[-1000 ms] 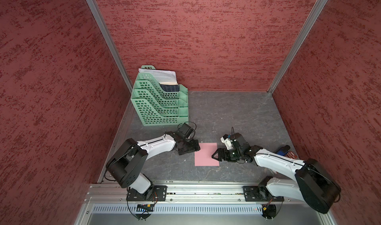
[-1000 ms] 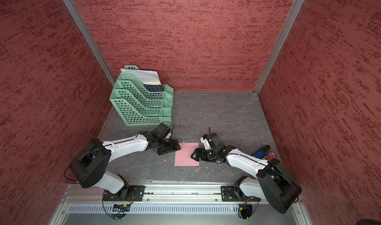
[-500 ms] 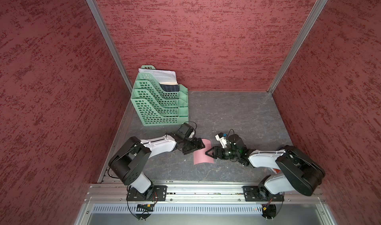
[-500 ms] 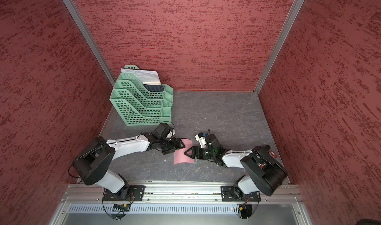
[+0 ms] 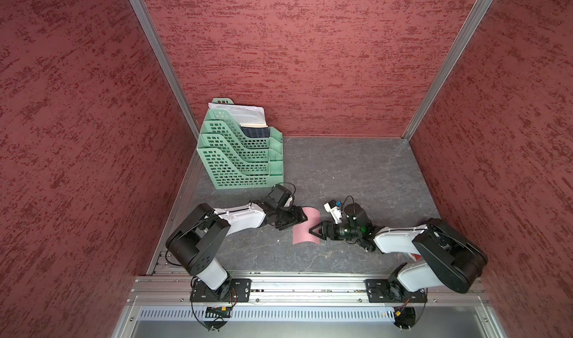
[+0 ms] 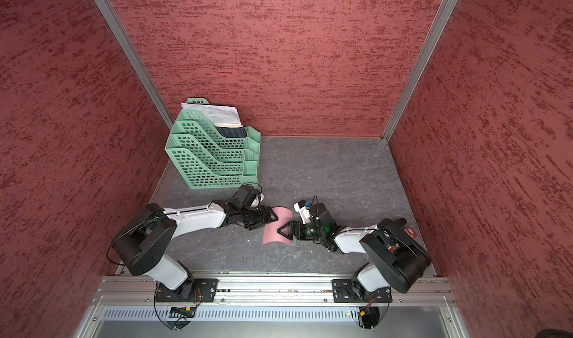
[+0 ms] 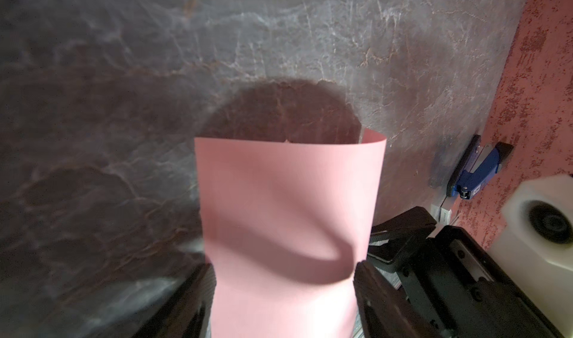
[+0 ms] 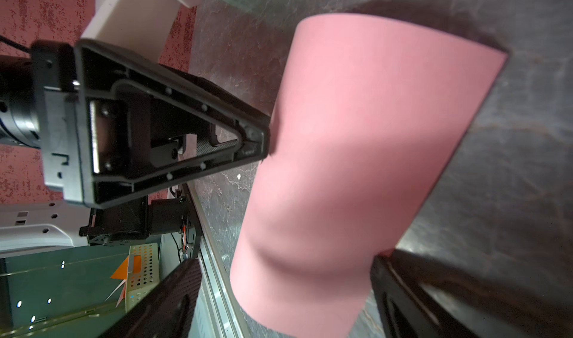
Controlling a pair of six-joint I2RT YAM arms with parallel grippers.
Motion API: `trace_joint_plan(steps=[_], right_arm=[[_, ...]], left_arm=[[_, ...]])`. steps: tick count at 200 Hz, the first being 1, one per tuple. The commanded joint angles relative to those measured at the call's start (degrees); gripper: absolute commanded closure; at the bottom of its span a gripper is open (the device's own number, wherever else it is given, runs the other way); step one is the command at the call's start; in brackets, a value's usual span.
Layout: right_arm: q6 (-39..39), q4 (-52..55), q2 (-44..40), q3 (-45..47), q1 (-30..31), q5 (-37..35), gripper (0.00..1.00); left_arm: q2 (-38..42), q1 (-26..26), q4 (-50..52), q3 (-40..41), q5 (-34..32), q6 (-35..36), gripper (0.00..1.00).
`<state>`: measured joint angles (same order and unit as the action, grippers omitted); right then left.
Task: Fold the square paper along the opposite sides
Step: Pick up the paper from the center of the board.
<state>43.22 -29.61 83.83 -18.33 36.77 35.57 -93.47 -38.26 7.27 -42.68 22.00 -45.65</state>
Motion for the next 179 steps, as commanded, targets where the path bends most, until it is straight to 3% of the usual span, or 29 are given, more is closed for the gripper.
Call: trace_joint_plan(steps=[1,72,115,156,179], right_arm=[[-1.4,7.4,0.0,1.2,0.6,-1.5,0.09],[-2.8,11.4,-2.5,0.6,0.5,-3.1,0.08],[-5.4,19.0,-6.0,-2.2,0.1,-5.2,0.05],[-8.2,26.9,-11.0,-6.9,-3.6,-6.1,0.04],[-8.2,29.1,-12.8,-10.5,-8.1,-1.2,0.03]], left_arm=[[-7.1,-0.1,8.6,4.6,-7.4,0.9,0.28],[-8.1,-0.4,9.5,4.0,-8.2,1.7,0.54],[-4.2,-0.4,10.0,3.9,-8.0,2.1,0.68],[2.7,0.3,12.5,0.8,-8.1,4.0,0.71],[7.4,2.7,9.3,-0.3,-2.9,5.6,0.73]])
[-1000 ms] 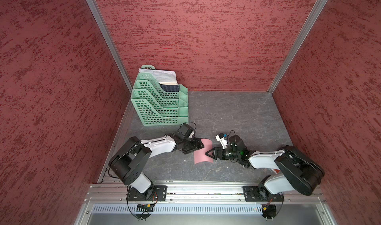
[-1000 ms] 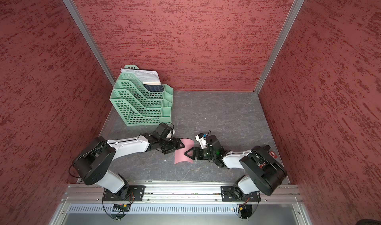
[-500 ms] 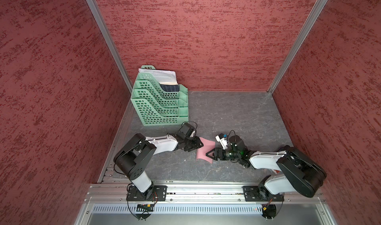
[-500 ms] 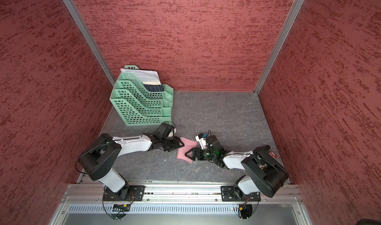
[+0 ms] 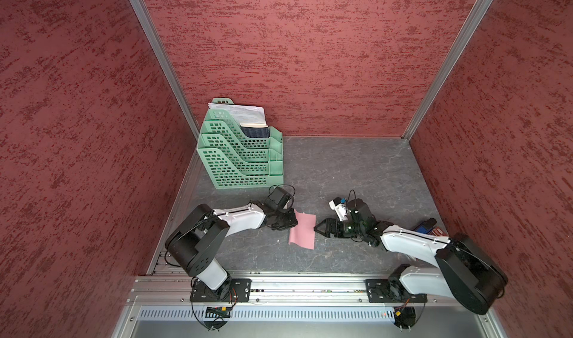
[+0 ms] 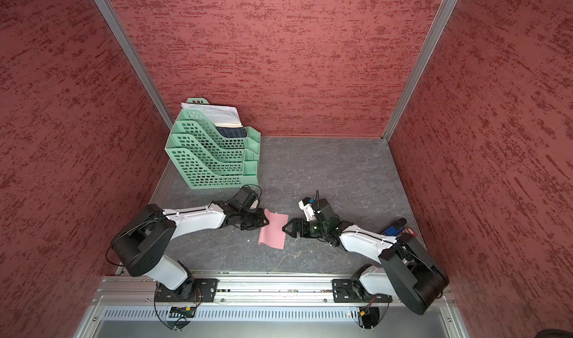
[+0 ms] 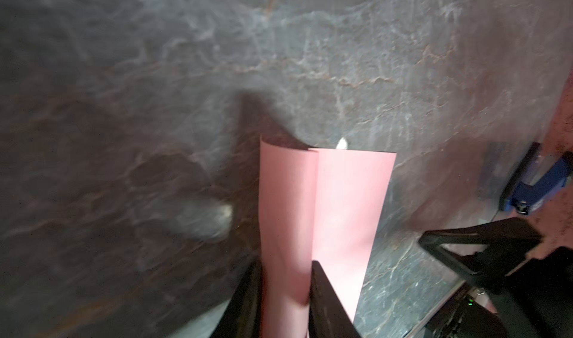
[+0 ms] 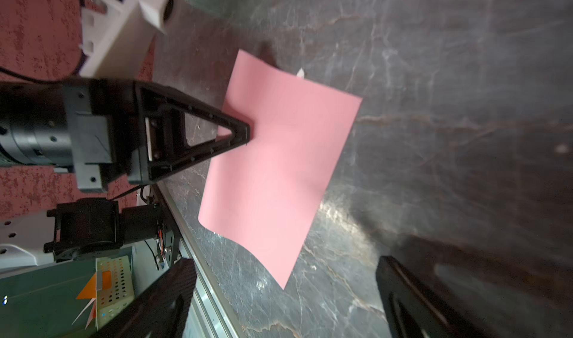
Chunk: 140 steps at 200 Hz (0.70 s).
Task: Fold the square paper along the opposite sides
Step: Pick up the paper from the center of the board.
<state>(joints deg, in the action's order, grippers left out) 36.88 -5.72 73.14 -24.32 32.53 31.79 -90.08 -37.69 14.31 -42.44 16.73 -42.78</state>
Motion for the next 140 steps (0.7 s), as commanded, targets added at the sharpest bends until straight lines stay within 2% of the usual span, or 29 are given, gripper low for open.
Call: trace_joint_plan(steps=[1,27,54,104,140], right_arm=[[-1.9,5.4,-2.2,-4.7,-4.1,2.8,0.03],[-4.0,9.5,-3.1,-9.7,-6.8,5.7,0.03],[-2.1,7.9,-3.6,-12.7,-7.1,7.4,0.03],[11.6,-11.7,3.1,-12.7,-7.1,16.5,0.07],[15.6,-17.9,6.9,-13.5,-7.0,19.1,0.11]], left_arm=[[4.2,2.3,2.0,-0.6,2.7,2.8,0.73],[8.2,5.4,-0.9,-2.2,7.5,3.9,0.73],[10.7,8.2,-3.6,-4.1,11.6,3.8,0.73],[14.4,12.0,-11.5,-5.0,17.7,1.0,0.72],[15.6,13.1,-14.2,-4.1,18.8,-0.4,0.71]])
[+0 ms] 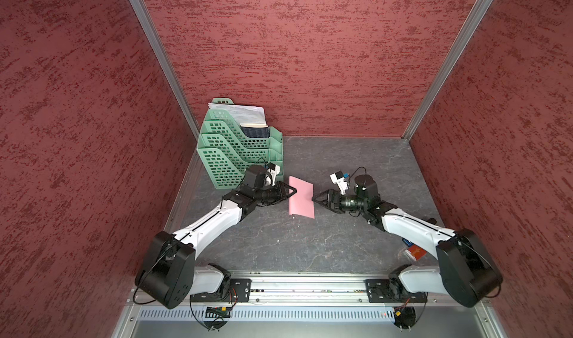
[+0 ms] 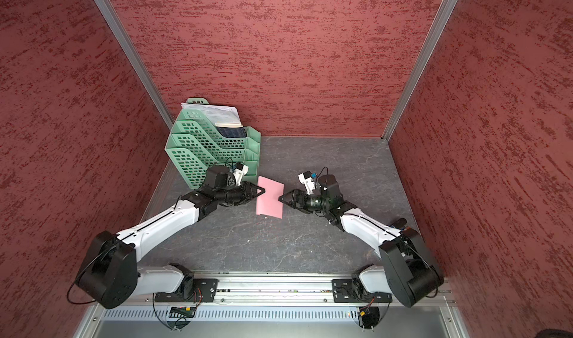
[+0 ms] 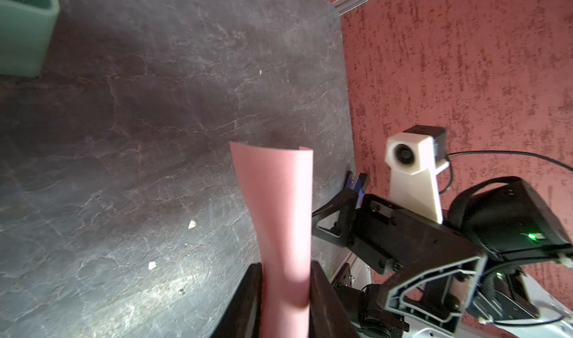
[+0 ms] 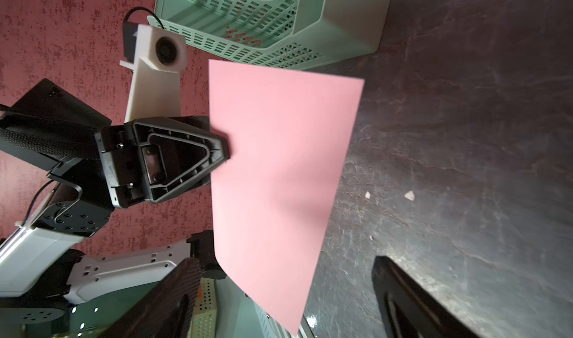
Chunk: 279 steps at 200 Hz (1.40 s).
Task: Fold the square paper along the opposite sides
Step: Pick up the paper from the center of the board.
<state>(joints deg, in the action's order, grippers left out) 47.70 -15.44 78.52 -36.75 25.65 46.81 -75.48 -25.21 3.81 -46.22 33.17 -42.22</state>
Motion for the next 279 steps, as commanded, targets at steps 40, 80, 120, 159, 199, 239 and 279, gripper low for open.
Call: trace_joint_plan(steps=[40,80,120,159,199,239,279], right_arm=[[8.5,-14.4,4.6,-1.3,-0.2,6.2,0.19],[9.9,-16.9,6.9,-1.7,-0.2,7.1,0.30],[10.0,-16.3,6.5,-2.1,-0.3,7.3,0.44],[8.4,-13.1,5.2,-2.0,-0.6,6.5,0.62],[5.0,-6.6,1.3,-3.0,-0.6,4.7,0.81],[0.8,0.9,-2.0,-5.6,-0.6,3.5,1.00],[-8.7,13.3,-5.2,-11.3,-0.6,3.3,1.00]], left_arm=[[1.1,0.8,-5.3,1.2,2.7,-1.8,0.71],[0.5,0.7,-7.1,2.0,3.2,-2.5,0.71],[0.9,0.6,-8.2,3.1,3.0,-2.9,0.70],[1.6,0.6,-7.7,4.3,2.4,-2.4,0.69],[1.8,0.7,-8.3,4.8,2.5,-2.3,0.68],[1.1,1.7,-8.4,3.6,3.5,-1.4,0.60],[1.0,7.6,-15.9,3.2,12.6,-3.9,0.25]])
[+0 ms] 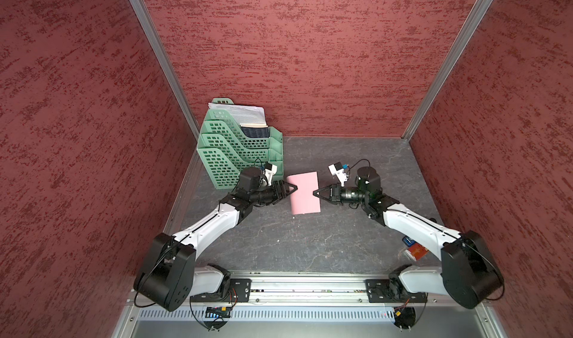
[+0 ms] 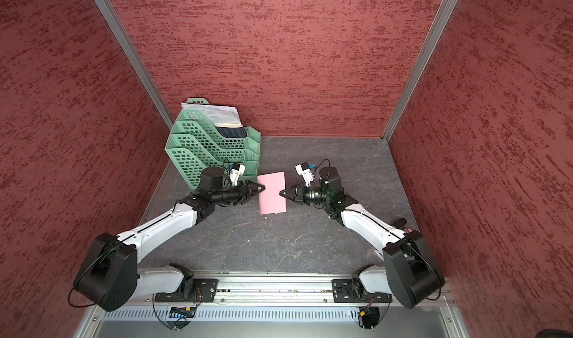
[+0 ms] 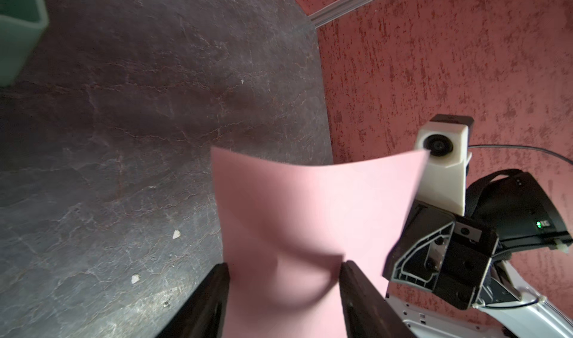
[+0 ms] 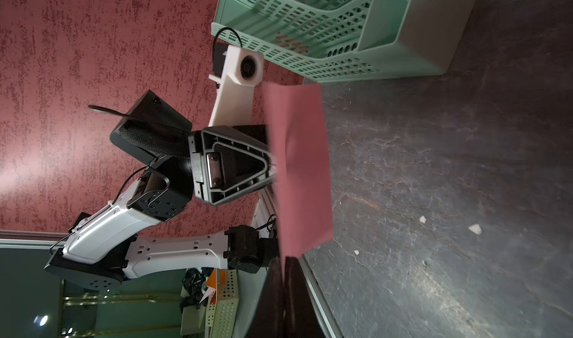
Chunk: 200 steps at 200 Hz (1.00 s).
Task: Fold the square paper along the opposite sides
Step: Pick up the paper from the center of the board.
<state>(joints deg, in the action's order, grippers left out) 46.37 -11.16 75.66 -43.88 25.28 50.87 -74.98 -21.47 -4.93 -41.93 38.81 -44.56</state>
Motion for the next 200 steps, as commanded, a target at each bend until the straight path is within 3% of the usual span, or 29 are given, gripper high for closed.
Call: trace_joint_plan(steps=[1,31,69,120,170,200], right_arm=[[-7.6,9.2,-2.4,-4.3,-0.3,-0.7,1.00],[-12.1,15.5,-3.8,-8.6,-0.6,1.1,1.00],[-13.4,18.6,-4.3,-13.5,-0.9,4.8,1.00],[-14.4,20.1,-3.8,-18.2,-0.9,7.4,1.00],[-13.7,19.1,-1.4,-19.6,-0.8,8.5,1.00],[-17.4,24.5,-1.0,-20.0,-1.4,6.5,1.00]], left_arm=[[0.5,4.1,-7.6,-1.1,7.5,-1.7,0.25],[-0.9,7.9,-17.8,-1.1,17.1,-7.4,0.12],[-4.0,8.5,-31.5,1.5,23.1,-14.1,0.08],[-8.0,6.9,-43.7,4.3,24.3,-21.8,0.00],[-8.4,3.4,-48.6,5.3,24.3,-23.6,0.02],[-7.5,3.3,-48.5,5.4,24.1,-23.5,0.06]])
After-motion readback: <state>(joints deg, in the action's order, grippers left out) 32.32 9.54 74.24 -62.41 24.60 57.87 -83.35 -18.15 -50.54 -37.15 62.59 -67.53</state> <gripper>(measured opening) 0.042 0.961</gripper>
